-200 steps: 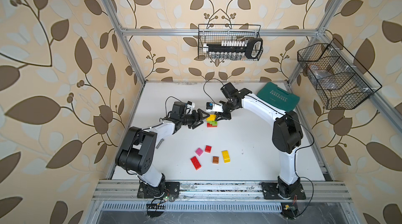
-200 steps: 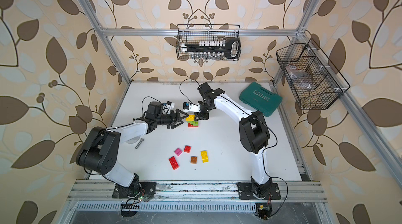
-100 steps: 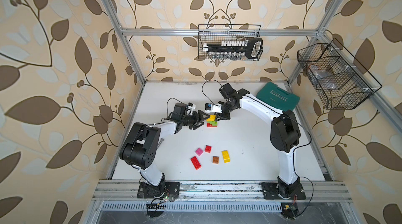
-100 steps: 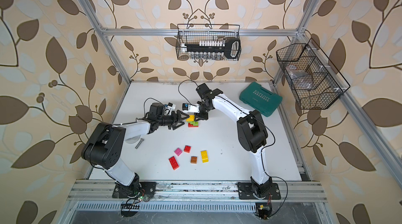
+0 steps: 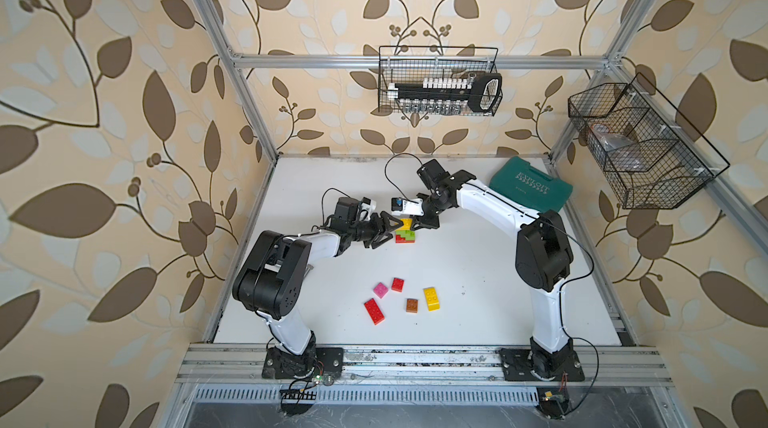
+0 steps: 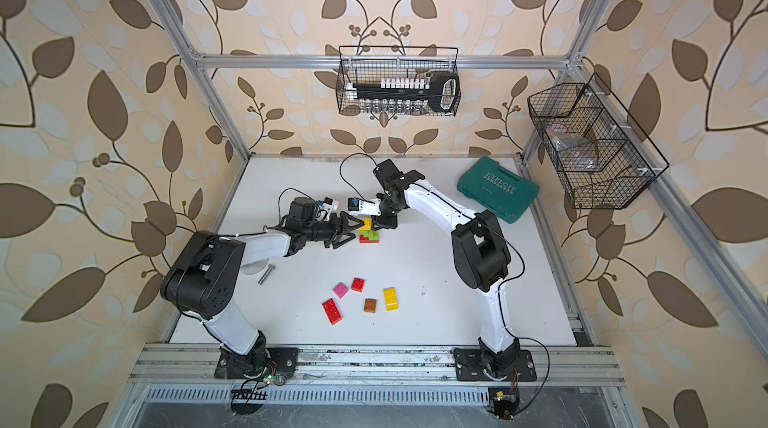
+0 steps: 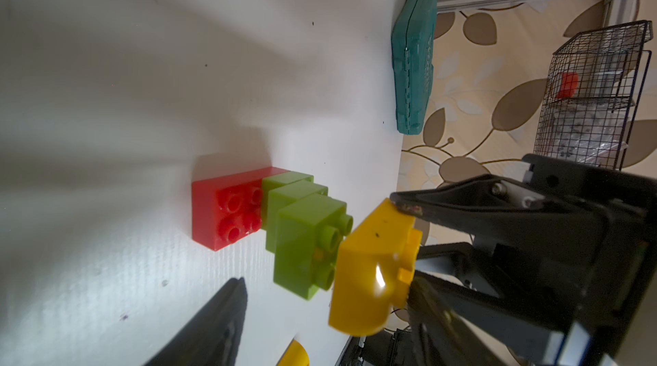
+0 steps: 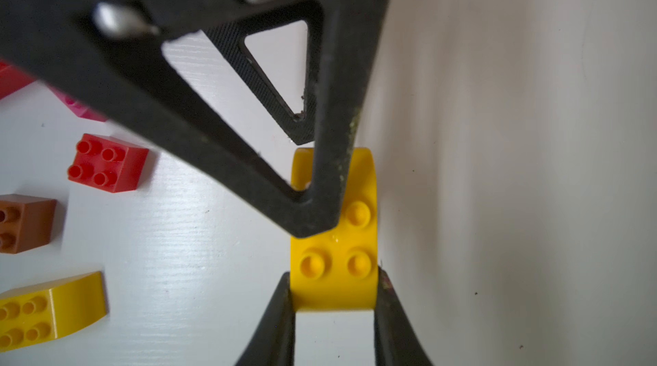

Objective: Assemble the letter s with lego
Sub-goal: Assemble the lego brick with the lego brick.

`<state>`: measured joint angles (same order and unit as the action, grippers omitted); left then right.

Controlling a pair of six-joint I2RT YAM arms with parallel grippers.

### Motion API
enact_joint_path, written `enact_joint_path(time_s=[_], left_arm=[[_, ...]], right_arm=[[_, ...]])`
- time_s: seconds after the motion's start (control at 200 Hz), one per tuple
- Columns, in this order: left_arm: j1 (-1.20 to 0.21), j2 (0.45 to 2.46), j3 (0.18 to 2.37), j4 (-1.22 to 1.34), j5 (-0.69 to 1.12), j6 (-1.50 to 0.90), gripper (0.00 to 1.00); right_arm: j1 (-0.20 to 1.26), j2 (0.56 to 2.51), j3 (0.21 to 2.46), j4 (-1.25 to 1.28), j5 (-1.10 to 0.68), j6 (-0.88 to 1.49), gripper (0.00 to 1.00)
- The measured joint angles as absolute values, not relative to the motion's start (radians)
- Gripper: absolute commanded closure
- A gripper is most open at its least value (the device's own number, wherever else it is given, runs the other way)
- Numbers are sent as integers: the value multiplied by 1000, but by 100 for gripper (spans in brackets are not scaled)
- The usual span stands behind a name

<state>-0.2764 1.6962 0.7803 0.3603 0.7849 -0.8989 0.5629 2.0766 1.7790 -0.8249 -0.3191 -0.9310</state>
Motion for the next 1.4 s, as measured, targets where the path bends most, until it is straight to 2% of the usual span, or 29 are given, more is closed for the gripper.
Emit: enact_joint_path(time_s=[1.4], left_arm=[[-276,1723,780,400,791,-917,41]], right_arm=[[562,2076,1728,-751,-310,-926,84]])
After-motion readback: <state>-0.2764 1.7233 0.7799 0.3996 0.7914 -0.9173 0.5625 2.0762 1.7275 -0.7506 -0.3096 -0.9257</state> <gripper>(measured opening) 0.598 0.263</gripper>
